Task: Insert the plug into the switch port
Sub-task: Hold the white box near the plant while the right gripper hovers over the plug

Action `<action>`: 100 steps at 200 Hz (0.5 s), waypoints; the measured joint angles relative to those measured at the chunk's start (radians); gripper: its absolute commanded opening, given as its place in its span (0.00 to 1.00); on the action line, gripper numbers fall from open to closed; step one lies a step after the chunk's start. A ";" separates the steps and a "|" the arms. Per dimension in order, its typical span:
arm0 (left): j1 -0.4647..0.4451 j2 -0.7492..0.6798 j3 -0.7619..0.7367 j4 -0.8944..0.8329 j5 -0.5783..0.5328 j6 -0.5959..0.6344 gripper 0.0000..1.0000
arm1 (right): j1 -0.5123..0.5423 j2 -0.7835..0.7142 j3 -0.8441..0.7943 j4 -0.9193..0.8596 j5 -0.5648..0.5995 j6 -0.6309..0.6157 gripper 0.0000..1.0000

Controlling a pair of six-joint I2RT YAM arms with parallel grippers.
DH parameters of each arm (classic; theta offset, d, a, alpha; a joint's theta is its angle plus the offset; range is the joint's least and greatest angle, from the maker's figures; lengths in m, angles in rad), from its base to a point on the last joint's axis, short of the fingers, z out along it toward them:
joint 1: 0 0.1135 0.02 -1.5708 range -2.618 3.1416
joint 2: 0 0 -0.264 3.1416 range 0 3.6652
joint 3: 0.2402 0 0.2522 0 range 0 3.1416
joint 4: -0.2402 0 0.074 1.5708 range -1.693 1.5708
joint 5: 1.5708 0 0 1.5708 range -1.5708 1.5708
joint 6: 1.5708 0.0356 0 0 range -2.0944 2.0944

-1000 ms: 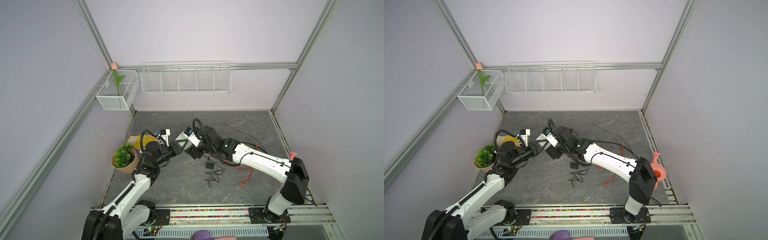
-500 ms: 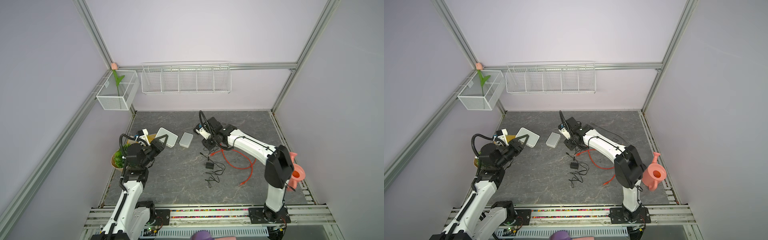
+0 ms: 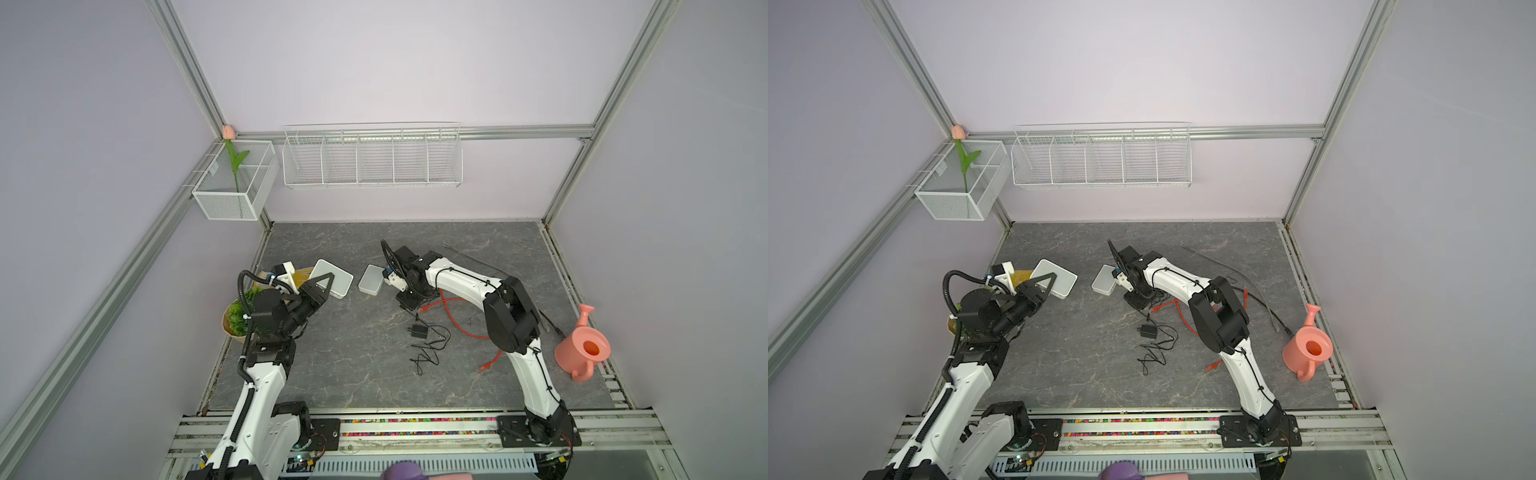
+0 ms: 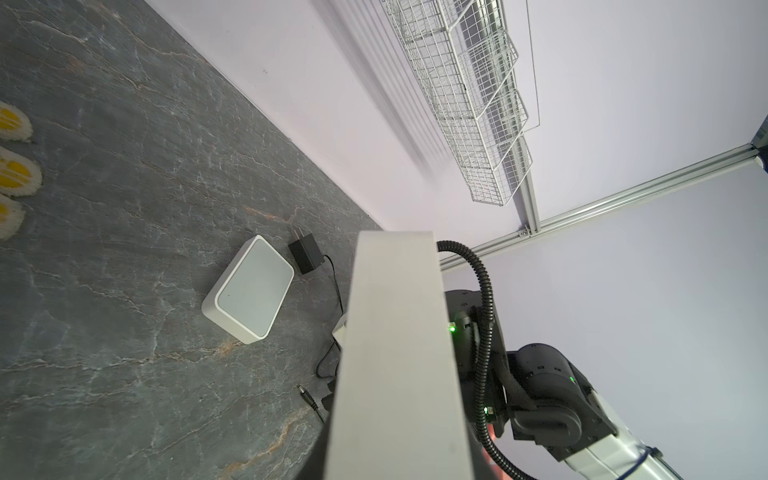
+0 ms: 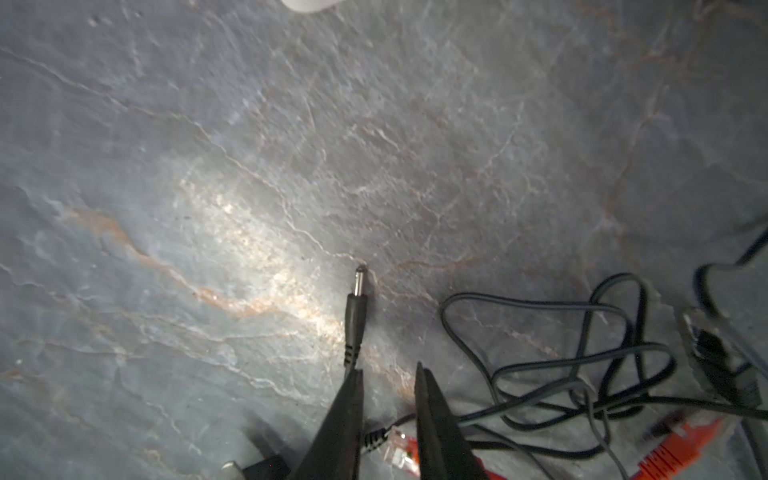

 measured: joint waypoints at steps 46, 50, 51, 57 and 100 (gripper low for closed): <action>0.009 0.000 0.000 0.000 0.006 0.000 0.00 | 0.012 0.000 0.002 -0.004 -0.019 0.000 0.35; 0.009 0.000 0.000 0.000 0.007 0.000 0.00 | 0.014 0.000 0.002 -0.005 -0.021 0.000 0.35; 0.010 0.000 0.000 0.000 0.007 0.000 0.00 | 0.014 0.000 0.002 -0.005 -0.022 0.000 0.35; 0.011 0.000 0.000 0.000 0.010 0.000 0.00 | 0.017 0.000 0.002 -0.006 -0.025 0.000 0.35; 0.014 -0.007 0.000 -0.008 0.021 0.000 0.00 | 0.030 0.000 0.002 -0.015 -0.031 0.000 0.35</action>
